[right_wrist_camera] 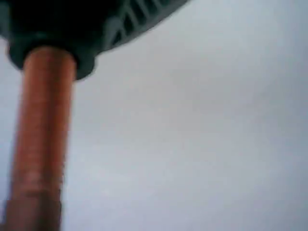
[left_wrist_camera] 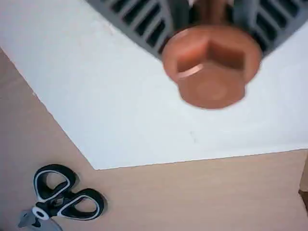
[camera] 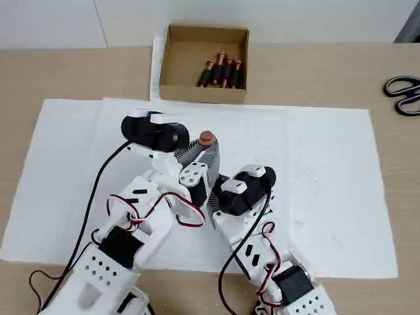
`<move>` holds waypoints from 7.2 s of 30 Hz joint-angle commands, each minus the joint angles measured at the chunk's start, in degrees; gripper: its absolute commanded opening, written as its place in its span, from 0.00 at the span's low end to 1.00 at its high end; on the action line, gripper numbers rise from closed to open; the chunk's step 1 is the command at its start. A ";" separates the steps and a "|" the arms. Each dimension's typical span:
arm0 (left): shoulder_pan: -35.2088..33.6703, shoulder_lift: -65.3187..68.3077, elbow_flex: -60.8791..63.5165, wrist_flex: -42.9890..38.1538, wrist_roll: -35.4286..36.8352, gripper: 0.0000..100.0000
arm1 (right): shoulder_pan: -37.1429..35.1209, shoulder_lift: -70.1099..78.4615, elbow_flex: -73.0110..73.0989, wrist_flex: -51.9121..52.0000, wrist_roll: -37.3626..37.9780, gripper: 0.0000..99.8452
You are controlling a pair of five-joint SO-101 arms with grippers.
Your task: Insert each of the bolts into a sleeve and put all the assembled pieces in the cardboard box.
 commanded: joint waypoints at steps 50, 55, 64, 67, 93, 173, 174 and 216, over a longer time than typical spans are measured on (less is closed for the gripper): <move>7.91 -1.76 6.46 13.89 0.09 0.12 | -0.13 -1.01 0.53 -0.48 -0.44 0.00; 7.82 -1.76 6.37 13.89 0.09 0.21 | -0.04 -1.01 0.53 -0.48 -0.44 0.00; -2.55 -1.85 -1.89 19.96 0.26 0.30 | -0.04 -0.92 0.53 -0.31 -0.44 0.00; -4.75 -1.85 -4.18 23.56 0.09 0.30 | -0.04 -0.92 0.53 -0.31 -0.44 0.00; -55.21 -1.76 -8.57 38.33 -20.13 0.30 | 17.80 0.75 -9.85 8.84 6.68 0.00; -54.95 -1.85 -3.65 43.52 -19.96 0.30 | 10.51 190.02 -191.30 -27.56 13.89 0.21; -54.95 -1.85 -3.74 43.52 -19.96 0.30 | 10.77 189.93 -193.14 -25.10 13.89 0.21; -50.20 -1.85 -27.12 56.97 -20.13 0.30 | 15.34 102.55 -192.00 64.75 13.98 0.21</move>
